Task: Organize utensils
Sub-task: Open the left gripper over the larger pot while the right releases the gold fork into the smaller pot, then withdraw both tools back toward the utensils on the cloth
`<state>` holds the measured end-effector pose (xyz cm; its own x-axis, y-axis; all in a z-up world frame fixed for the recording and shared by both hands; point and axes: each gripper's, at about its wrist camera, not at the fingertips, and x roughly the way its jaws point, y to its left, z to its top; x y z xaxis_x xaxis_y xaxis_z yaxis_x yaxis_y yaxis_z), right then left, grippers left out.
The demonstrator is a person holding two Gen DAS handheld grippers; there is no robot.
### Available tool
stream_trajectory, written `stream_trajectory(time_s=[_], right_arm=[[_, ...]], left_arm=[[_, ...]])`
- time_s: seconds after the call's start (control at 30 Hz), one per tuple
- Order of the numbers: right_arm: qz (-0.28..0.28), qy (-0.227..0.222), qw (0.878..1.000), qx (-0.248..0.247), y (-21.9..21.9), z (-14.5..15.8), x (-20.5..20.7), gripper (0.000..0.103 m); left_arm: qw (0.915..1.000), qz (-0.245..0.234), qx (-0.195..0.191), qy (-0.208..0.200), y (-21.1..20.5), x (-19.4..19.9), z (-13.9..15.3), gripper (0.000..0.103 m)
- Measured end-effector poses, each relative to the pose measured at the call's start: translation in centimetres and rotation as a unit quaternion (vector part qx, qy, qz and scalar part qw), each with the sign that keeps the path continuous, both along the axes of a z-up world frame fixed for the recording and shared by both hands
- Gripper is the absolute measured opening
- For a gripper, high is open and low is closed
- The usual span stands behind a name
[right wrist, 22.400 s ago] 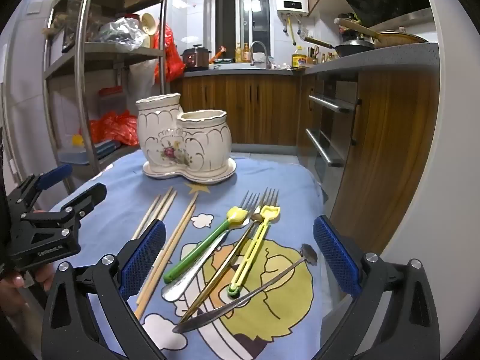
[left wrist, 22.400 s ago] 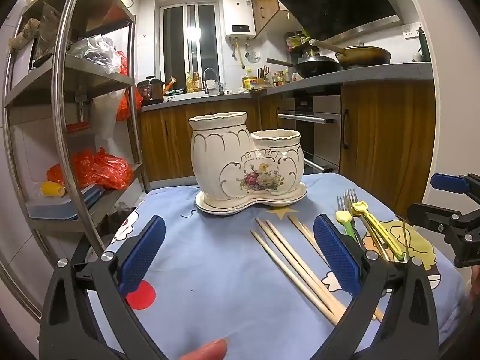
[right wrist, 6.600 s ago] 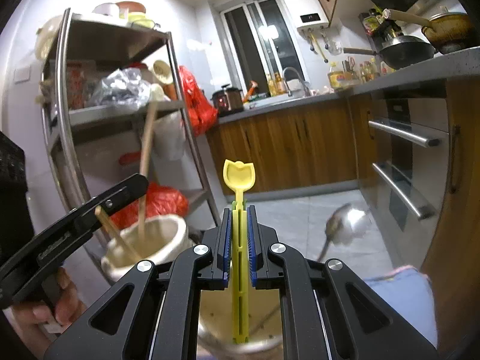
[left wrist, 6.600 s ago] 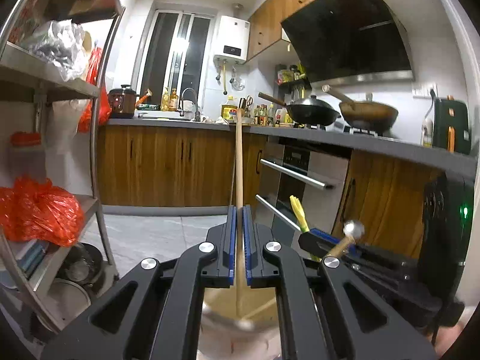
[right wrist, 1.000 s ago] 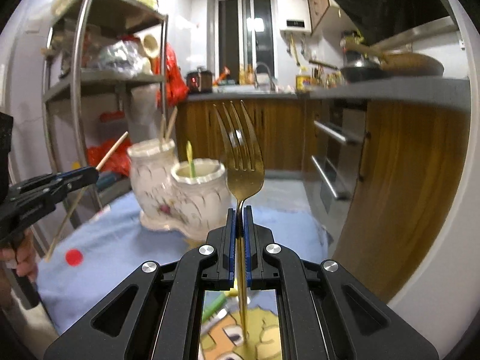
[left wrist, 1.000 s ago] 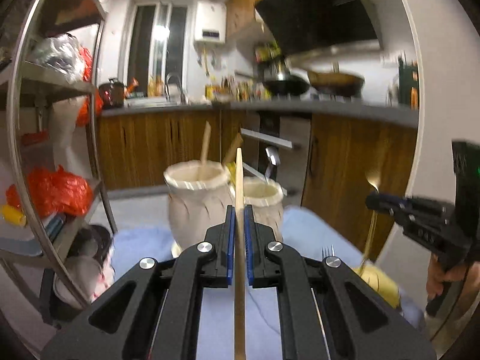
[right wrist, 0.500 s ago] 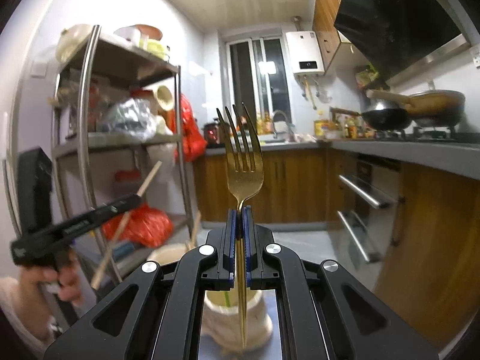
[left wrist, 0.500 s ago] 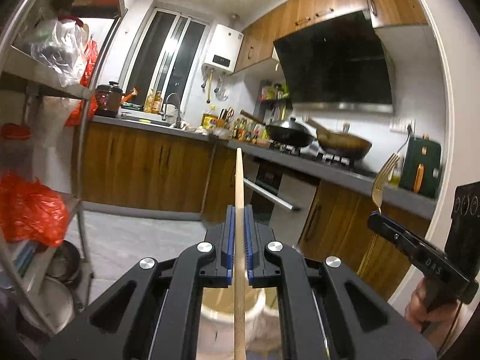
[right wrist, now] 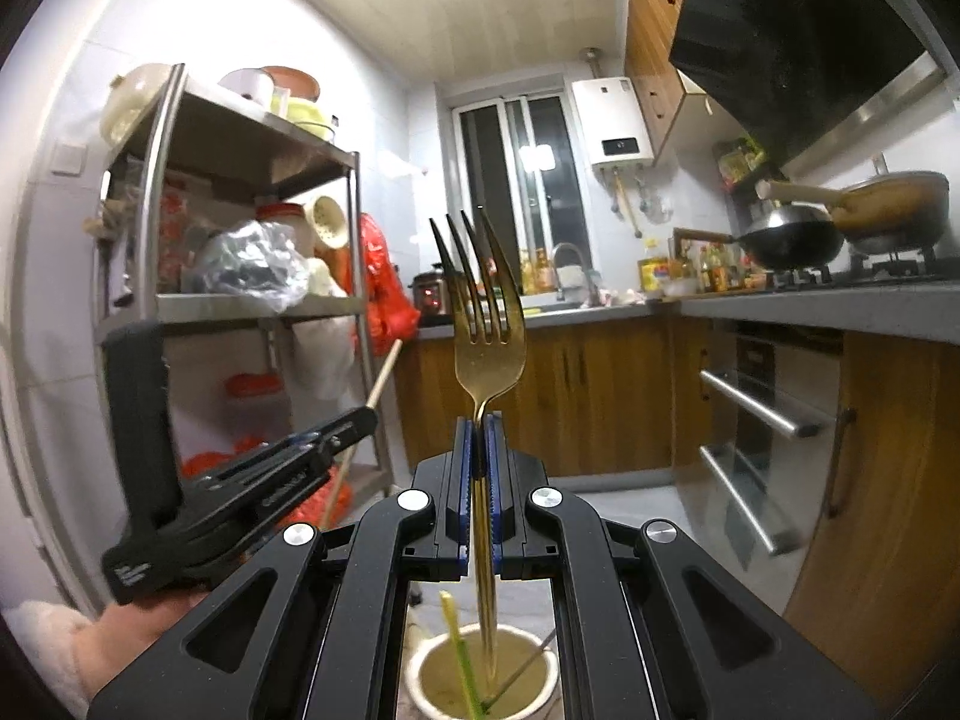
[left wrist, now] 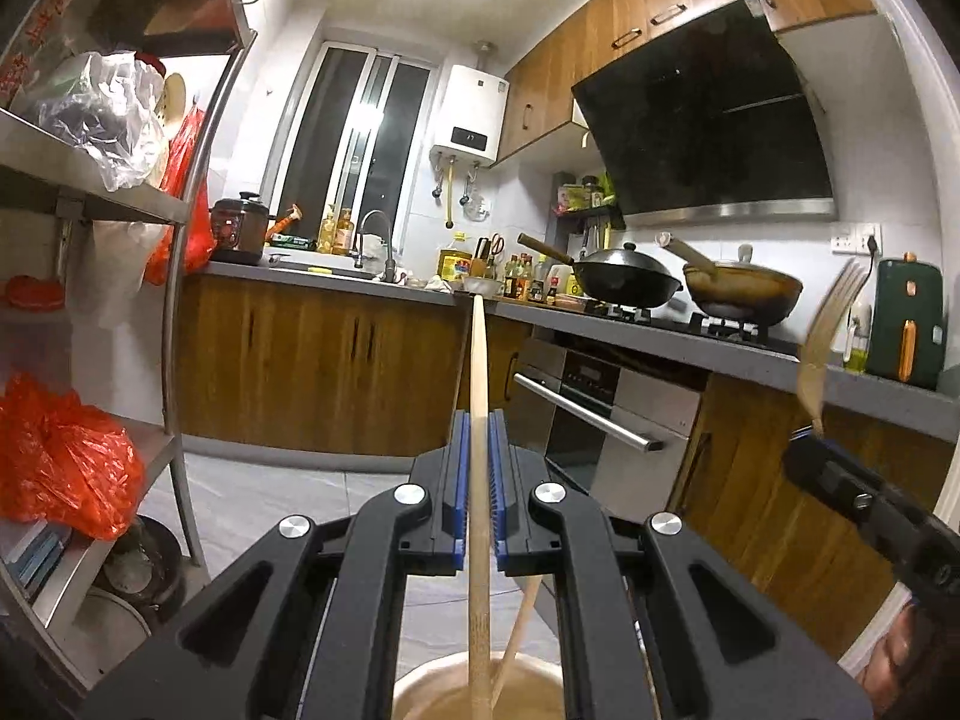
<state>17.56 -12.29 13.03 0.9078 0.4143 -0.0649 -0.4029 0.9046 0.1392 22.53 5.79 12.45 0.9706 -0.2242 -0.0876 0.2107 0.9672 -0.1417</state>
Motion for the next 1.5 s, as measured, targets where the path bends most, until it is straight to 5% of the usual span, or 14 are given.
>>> stream_trajectory(time_s=[0.33,0.4,0.97,1.1,1.4,1.5], right_arm=[[0.018,0.098,0.995,-0.014,-0.8,-4.6,2.1,0.006],[0.013,0.104,0.994,-0.021,-0.9,-5.0,1.9,0.006],[-0.018,0.103,0.994,-0.042,-0.9,-5.5,0.5,0.007],[-0.029,0.106,0.993,-0.053,-0.8,-5.8,0.5,0.009],[-0.020,0.125,0.992,-0.031,-0.8,-6.6,3.0,0.012],[-0.011,0.135,0.990,-0.026,-1.0,-6.9,3.2,0.025]], left_arm=[[0.9995,0.004,0.010,0.031,0.3,-3.1,-3.6,0.006],[0.9987,0.012,0.036,0.034,-0.1,-3.6,-3.7,0.006],[0.9976,0.004,0.061,0.035,-0.3,-5.0,-4.0,0.008],[0.9976,0.009,0.060,0.033,-0.4,-5.1,-4.0,0.037],[0.9971,0.012,0.066,0.034,-0.8,-5.3,-4.2,0.052],[0.9966,0.012,0.074,0.035,-1.0,-5.5,-4.4,0.056]])
